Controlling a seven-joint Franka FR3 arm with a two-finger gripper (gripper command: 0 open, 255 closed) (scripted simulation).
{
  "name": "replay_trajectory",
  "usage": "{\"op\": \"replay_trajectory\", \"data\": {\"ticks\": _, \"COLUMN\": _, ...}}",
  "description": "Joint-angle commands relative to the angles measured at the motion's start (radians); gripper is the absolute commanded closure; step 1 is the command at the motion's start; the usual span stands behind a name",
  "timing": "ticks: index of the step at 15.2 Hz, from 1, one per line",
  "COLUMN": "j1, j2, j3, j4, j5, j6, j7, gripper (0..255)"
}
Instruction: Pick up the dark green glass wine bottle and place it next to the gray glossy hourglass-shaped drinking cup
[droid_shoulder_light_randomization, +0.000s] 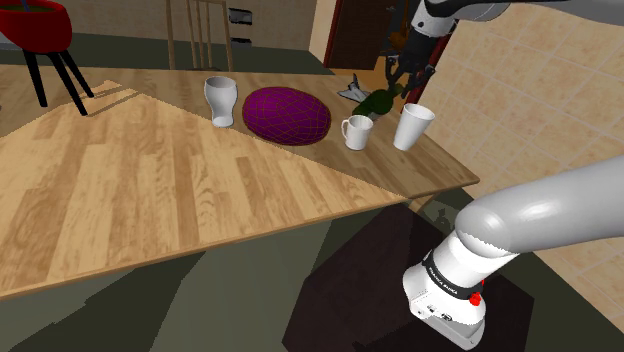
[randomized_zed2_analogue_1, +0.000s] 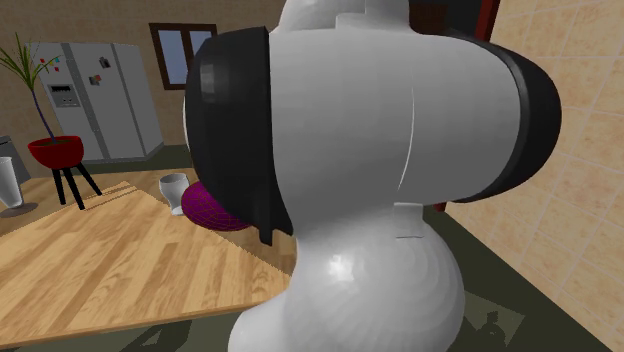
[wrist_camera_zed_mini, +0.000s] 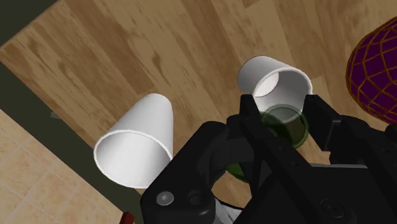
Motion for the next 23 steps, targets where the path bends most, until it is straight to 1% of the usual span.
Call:
{"op": "replay_trajectory", "data": {"ticks": 1, "j1": 0.018, "j2": -0.002, "j3": 0.037, "j4": 0.002, "j5": 0.013, "j6": -0.005, "j7": 0.049, "gripper": 255}}
{"op": "replay_trajectory", "data": {"ticks": 7, "j1": 0.071, "j2": 0.053, "j3": 0.147, "j4": 0.049, "j5": 0.050, "j6": -0.002, "j7": 0.193, "gripper": 255}}
{"op": "replay_trajectory", "data": {"ticks": 13, "j1": 0.119, "j2": 0.144, "j3": 0.251, "j4": 0.137, "j5": 0.068, "j6": -0.001, "j7": 0.337, "gripper": 255}}
{"op": "replay_trajectory", "data": {"ticks": 18, "j1": 0.154, "j2": 0.246, "j3": 0.333, "j4": 0.241, "j5": 0.061, "j6": -0.008, "j7": 0.459, "gripper": 255}}
{"op": "replay_trajectory", "data": {"ticks": 23, "j1": 0.193, "j2": 0.371, "j3": 0.407, "j4": 0.376, "j5": 0.030, "j6": -0.025, "j7": 0.583, "gripper": 255}}
